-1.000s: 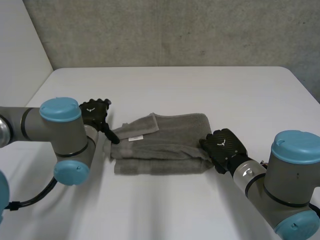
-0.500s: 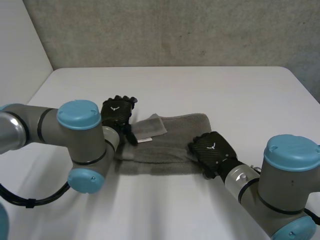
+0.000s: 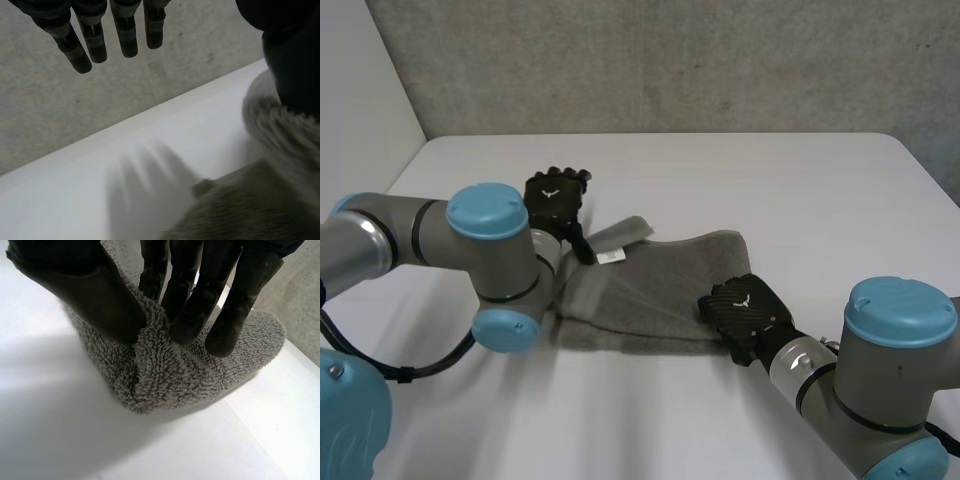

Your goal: Fold the towel.

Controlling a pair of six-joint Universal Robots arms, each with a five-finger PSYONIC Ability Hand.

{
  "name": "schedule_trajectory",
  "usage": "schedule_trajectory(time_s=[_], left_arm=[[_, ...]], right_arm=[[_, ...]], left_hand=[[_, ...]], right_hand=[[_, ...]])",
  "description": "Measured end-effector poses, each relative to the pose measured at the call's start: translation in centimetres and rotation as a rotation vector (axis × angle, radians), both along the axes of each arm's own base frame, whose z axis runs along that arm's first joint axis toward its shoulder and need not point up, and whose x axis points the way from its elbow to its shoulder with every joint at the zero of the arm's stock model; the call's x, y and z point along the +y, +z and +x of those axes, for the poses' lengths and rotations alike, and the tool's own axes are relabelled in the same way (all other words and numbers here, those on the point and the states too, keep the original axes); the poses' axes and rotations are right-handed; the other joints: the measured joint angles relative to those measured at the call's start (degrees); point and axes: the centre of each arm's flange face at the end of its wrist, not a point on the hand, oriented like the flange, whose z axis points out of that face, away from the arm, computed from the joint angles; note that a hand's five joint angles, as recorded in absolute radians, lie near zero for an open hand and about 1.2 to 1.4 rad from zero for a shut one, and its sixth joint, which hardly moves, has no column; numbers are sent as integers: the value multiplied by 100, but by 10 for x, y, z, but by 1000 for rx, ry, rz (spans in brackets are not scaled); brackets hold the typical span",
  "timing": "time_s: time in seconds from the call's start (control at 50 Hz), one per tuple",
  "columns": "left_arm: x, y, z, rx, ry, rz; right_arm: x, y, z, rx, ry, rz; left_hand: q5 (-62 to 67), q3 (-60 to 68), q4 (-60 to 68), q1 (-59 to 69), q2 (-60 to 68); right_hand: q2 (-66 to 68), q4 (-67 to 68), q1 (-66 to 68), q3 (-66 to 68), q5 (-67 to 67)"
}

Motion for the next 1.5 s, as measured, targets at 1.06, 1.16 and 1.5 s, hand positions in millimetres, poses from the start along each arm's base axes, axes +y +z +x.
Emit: schedule_trajectory(time_s=[1.06, 1.16, 1.5], left_arm=[[82, 25, 56, -13, -10, 120], [86, 26, 59, -13, -10, 122], [91, 59, 74, 85, -12, 79]], right_arm=[[-8, 9, -21, -56, -74, 9], [-7, 7, -20, -91, -71, 43], [-37, 15, -69, 77, -162, -25]], left_hand=[[-122, -11, 0, 0, -15], [-177, -12, 0, -3, -16], [-221, -16, 0, -7, -26]], right_hand=[[-3350, -3681, -3416, -3657, -3712], [-1620, -1930, -1569, -1912, -1888], [26, 18, 55, 10, -33]])
